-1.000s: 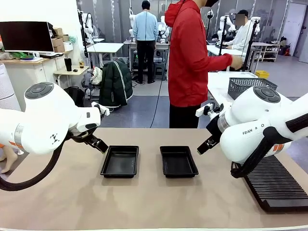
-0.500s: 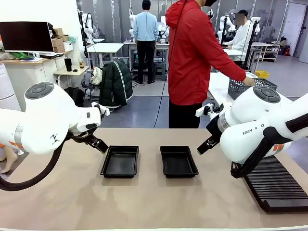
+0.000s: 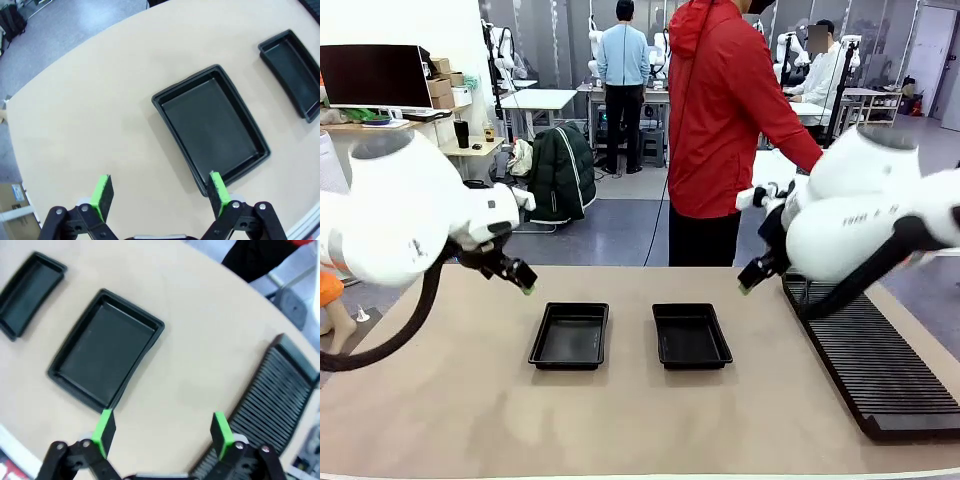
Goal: Inspect and transfer BCBs to ESD trays.
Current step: Pick up the Blank PCB from the PCB Rack and place it in the left ESD tray.
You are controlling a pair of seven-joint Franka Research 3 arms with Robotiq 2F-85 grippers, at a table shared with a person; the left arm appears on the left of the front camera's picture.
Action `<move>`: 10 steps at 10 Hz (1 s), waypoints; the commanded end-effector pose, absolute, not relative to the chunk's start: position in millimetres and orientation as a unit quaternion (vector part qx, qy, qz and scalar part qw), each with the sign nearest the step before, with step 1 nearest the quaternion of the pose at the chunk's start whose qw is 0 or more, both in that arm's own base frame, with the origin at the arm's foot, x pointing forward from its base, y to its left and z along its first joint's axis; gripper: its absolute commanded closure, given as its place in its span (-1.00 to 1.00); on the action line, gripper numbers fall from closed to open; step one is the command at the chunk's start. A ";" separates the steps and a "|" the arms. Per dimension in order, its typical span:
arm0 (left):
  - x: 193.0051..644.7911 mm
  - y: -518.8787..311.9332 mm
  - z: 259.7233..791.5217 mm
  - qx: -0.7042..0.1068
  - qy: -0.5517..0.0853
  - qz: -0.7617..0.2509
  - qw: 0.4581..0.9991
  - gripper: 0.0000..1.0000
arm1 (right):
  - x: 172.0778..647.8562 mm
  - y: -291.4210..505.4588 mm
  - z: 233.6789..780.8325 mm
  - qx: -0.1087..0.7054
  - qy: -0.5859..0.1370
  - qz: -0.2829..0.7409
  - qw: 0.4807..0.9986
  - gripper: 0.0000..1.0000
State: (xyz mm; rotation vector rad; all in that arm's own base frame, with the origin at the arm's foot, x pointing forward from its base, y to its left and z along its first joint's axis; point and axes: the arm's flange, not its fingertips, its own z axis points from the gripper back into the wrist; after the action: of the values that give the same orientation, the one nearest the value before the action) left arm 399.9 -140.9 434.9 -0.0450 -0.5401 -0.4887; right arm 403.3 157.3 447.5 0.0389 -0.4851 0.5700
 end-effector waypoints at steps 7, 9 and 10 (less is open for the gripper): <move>394.8 -116.6 598.0 -0.173 -0.192 -0.102 0.961 -1.00 | 443.0 89.5 615.1 0.130 -0.101 0.140 0.976 -1.00; 390.6 -113.8 620.9 -0.204 -0.181 -0.085 0.958 -1.00 | 453.0 61.2 637.7 0.189 -0.067 0.099 0.975 -1.00; 389.2 -109.0 627.8 -0.222 -0.152 -0.064 0.961 -1.00 | 456.9 48.7 644.9 0.216 -0.052 0.070 0.972 -1.00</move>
State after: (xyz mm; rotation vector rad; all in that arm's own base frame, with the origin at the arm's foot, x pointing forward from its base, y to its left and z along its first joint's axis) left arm 390.8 -113.2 623.9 -0.4030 -0.3625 -0.1831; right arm 446.6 53.9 635.6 0.3588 -0.1397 0.2207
